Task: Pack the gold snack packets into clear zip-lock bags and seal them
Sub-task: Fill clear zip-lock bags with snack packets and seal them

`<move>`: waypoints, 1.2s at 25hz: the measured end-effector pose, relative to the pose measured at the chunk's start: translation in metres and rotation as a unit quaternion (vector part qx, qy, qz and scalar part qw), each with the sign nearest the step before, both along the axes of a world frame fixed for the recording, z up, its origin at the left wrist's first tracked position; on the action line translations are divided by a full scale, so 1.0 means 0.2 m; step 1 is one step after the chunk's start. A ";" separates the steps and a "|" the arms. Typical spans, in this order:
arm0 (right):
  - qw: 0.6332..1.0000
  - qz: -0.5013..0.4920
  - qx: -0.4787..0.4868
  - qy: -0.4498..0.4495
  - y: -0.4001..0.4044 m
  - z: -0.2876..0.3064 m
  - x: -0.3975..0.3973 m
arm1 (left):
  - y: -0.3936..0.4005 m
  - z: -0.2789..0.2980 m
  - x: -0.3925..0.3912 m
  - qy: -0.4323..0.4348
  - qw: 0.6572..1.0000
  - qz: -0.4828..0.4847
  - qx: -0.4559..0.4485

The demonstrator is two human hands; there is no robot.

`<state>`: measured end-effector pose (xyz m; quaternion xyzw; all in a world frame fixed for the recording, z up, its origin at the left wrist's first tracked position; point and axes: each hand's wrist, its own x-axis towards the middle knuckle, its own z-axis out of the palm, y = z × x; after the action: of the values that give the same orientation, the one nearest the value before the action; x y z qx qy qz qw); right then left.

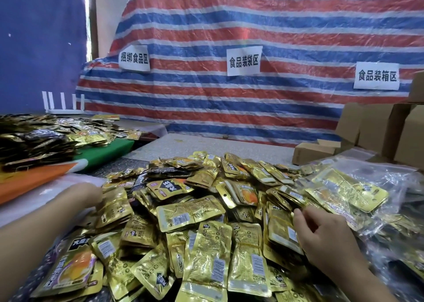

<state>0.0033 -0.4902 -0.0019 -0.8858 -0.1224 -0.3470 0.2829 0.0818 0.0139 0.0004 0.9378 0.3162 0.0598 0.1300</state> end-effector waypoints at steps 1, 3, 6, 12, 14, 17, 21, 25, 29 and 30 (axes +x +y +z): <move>1.000 0.004 0.001 0.003 0.00 0.00 0.00 | -0.01 -0.01 -0.01 0.021 0.999 -0.024 0.033; 1.000 0.007 0.002 0.010 0.00 0.00 0.01 | -0.01 -0.05 -0.03 0.048 0.995 -0.032 0.085; 1.000 0.015 -0.002 0.025 -0.01 -0.01 0.01 | 0.03 -0.06 -0.05 0.027 0.992 -0.043 0.113; 0.999 0.019 0.001 0.037 -0.01 0.00 0.01 | -0.02 -0.04 -0.11 0.048 0.969 -0.082 0.228; 0.999 0.021 0.003 0.039 -0.01 -0.01 0.01 | -0.05 0.01 -0.13 -0.022 0.969 -0.069 0.238; 0.999 0.027 0.009 0.037 -0.01 0.00 0.01 | -0.12 0.13 -0.12 -0.160 0.968 -0.047 0.188; 0.999 0.021 0.009 0.033 -0.01 -0.01 0.01 | -0.29 0.28 -0.06 -0.266 0.949 -0.076 0.152; 0.999 0.024 0.010 0.038 -0.02 -0.01 0.01 | -0.57 0.37 -0.03 -0.381 0.907 -0.160 0.079; 0.998 0.031 0.015 0.046 -0.01 -0.01 0.01 | -0.95 0.42 -0.15 -0.476 0.826 -0.299 -0.044; 0.998 0.033 0.017 0.049 -0.01 -0.01 0.01 | -1.04 0.42 -0.19 -0.493 0.801 -0.327 -0.089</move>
<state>0.0046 -0.4923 -0.0038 -0.8924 -0.1314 -0.2956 0.3146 0.0431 -0.1943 0.0839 0.8141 -0.1120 0.4394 0.3628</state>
